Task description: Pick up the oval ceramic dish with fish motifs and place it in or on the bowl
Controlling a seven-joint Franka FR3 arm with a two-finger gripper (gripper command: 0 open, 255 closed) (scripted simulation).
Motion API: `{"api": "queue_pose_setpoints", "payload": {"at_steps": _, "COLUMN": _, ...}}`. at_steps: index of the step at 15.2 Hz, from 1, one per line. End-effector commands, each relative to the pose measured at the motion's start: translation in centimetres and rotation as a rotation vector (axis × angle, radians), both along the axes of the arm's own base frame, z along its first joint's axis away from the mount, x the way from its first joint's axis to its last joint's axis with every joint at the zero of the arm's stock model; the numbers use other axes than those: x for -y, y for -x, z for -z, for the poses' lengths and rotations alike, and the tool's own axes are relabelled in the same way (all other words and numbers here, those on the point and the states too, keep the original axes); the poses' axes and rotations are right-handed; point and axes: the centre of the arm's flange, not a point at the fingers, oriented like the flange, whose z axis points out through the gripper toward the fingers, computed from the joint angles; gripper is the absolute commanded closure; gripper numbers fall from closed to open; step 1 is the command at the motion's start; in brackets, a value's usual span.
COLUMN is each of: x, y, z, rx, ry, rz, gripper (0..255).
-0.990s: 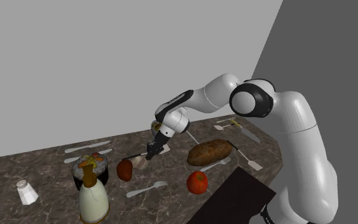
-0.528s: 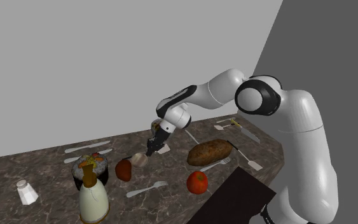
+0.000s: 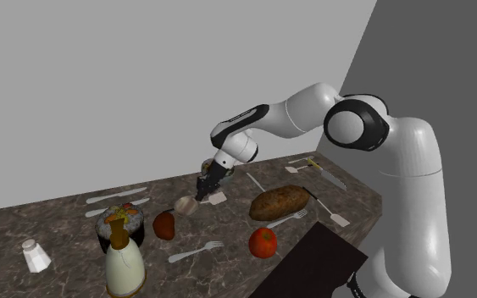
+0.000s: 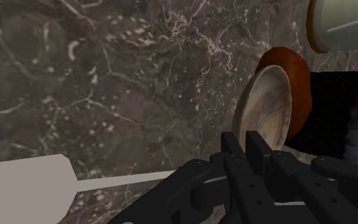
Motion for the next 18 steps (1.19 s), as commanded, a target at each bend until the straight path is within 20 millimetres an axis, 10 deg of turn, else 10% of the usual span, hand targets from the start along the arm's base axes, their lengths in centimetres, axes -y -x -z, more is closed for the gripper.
{"api": "queue_pose_setpoints", "payload": {"at_steps": 1, "x": 0.0, "y": 0.0, "z": -1.0, "rx": 0.000, "ry": 0.000, "rz": 0.000, "gripper": 255}}
{"api": "queue_pose_setpoints", "payload": {"at_steps": 18, "x": 0.0, "y": 0.0, "z": -9.7, "rx": 0.000, "ry": 0.000, "rz": 0.000, "gripper": 255}}
